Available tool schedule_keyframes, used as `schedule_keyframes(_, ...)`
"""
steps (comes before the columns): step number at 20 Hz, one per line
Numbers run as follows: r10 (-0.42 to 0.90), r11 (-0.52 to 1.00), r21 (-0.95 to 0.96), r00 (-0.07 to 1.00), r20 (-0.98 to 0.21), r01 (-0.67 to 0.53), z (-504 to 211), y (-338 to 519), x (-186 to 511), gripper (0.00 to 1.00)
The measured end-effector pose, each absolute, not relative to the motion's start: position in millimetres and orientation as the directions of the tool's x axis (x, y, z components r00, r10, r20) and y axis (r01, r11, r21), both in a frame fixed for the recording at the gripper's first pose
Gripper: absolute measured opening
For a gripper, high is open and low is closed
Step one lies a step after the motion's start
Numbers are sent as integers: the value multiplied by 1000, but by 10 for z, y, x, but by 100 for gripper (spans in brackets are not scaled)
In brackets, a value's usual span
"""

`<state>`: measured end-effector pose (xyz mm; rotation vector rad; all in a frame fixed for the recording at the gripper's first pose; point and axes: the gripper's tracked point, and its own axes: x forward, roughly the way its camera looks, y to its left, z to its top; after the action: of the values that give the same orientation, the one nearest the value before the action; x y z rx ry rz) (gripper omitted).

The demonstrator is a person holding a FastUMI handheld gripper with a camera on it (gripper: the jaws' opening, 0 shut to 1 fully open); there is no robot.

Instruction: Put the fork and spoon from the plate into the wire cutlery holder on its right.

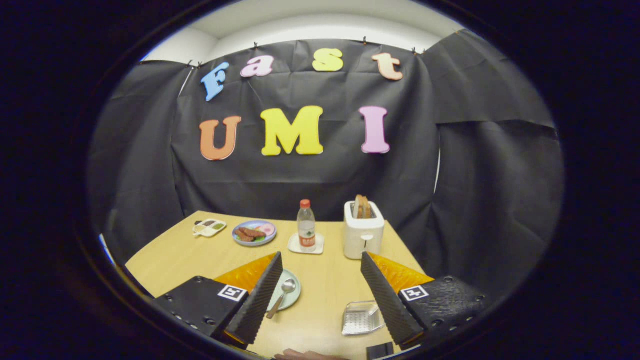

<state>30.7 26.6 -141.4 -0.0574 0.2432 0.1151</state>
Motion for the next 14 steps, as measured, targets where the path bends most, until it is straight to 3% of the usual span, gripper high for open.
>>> schedule_keyframes(8, 91, 980, -115, 884, -458, -161, -2732, 945, 819, 96)
schedule_keyframes(14, 72, 984, -84, 781, -620, -157, -3432, 1145, 1069, 90)
